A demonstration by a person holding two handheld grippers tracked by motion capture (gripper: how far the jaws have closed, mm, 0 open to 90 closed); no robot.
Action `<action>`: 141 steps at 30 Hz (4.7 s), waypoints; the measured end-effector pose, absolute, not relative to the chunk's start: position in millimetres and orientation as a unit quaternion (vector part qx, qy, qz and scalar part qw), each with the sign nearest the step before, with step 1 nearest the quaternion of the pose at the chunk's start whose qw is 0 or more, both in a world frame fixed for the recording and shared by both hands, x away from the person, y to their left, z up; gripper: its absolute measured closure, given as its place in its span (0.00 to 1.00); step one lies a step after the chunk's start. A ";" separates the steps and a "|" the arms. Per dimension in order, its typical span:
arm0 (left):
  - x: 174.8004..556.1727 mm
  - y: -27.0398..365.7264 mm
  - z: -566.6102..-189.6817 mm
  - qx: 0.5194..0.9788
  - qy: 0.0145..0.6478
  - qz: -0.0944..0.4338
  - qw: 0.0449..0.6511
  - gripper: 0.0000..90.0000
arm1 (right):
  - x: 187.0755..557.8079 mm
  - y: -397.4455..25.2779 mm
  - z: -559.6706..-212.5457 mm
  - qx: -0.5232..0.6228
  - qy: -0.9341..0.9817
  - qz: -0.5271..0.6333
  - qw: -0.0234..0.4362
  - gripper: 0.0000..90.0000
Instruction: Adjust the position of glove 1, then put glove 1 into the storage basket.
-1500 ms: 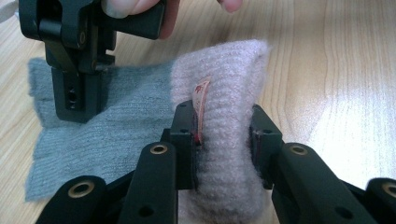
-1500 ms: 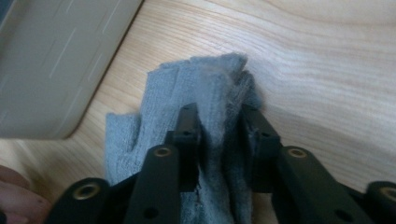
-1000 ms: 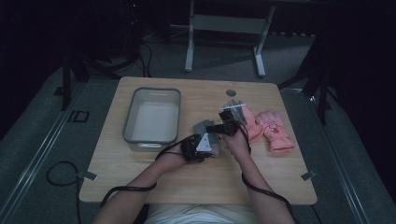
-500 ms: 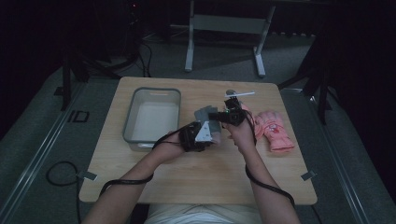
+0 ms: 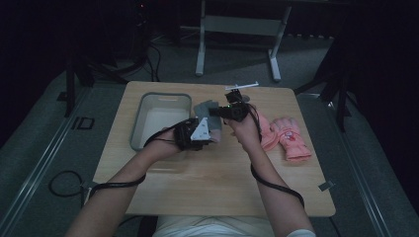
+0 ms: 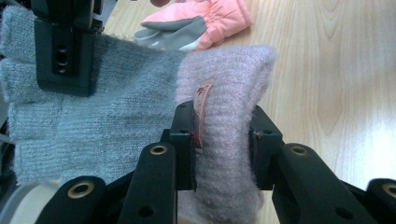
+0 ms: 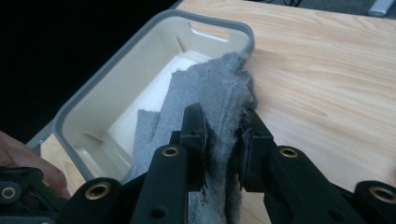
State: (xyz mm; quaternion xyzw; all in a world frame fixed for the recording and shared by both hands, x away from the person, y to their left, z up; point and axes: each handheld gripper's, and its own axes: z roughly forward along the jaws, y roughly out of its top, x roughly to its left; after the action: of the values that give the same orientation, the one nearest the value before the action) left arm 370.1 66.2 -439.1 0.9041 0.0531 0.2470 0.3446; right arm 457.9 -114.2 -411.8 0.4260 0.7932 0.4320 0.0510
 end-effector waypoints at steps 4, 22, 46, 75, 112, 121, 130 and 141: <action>372.9 78.7 -434.9 0.906 0.058 0.250 0.337 0.76 | 461.1 -98.9 -406.4 0.418 0.797 0.433 0.050 0.84; 374.5 142.3 -430.8 0.922 0.057 0.259 0.281 0.76 | 474.3 -28.3 -408.1 0.383 0.812 0.441 0.014 0.84; 416.1 178.8 -486.5 0.963 0.011 0.197 0.184 0.75 | 508.4 31.5 -479.6 0.422 0.826 0.374 -0.006 0.84; 432.3 170.4 -479.5 0.968 0.073 0.189 0.150 0.53 | 493.2 -11.5 -449.5 0.425 0.804 0.416 0.007 0.55; 359.0 64.8 -450.0 0.942 0.154 0.159 0.253 0.47 | 437.1 -161.2 -439.6 0.402 0.811 0.409 0.112 0.60; 341.2 56.0 -467.3 0.931 0.164 0.141 0.292 0.15 | 437.5 -213.5 -447.2 0.413 0.812 0.380 0.160 0.59; 323.1 49.1 -506.4 0.934 0.160 0.102 0.303 0.02 | 459.7 -267.8 -463.3 0.445 0.804 0.331 0.213 0.64; 301.8 52.2 -549.8 0.914 0.160 0.101 0.359 0.01 | 495.9 -256.7 -489.4 0.389 0.844 0.315 0.194 0.71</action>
State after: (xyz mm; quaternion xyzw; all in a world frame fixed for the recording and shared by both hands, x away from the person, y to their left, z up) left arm 301.8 52.2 -549.8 0.9139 0.1602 0.1006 0.3592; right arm 495.9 -256.7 -489.4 0.3891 0.8437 0.3148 0.1940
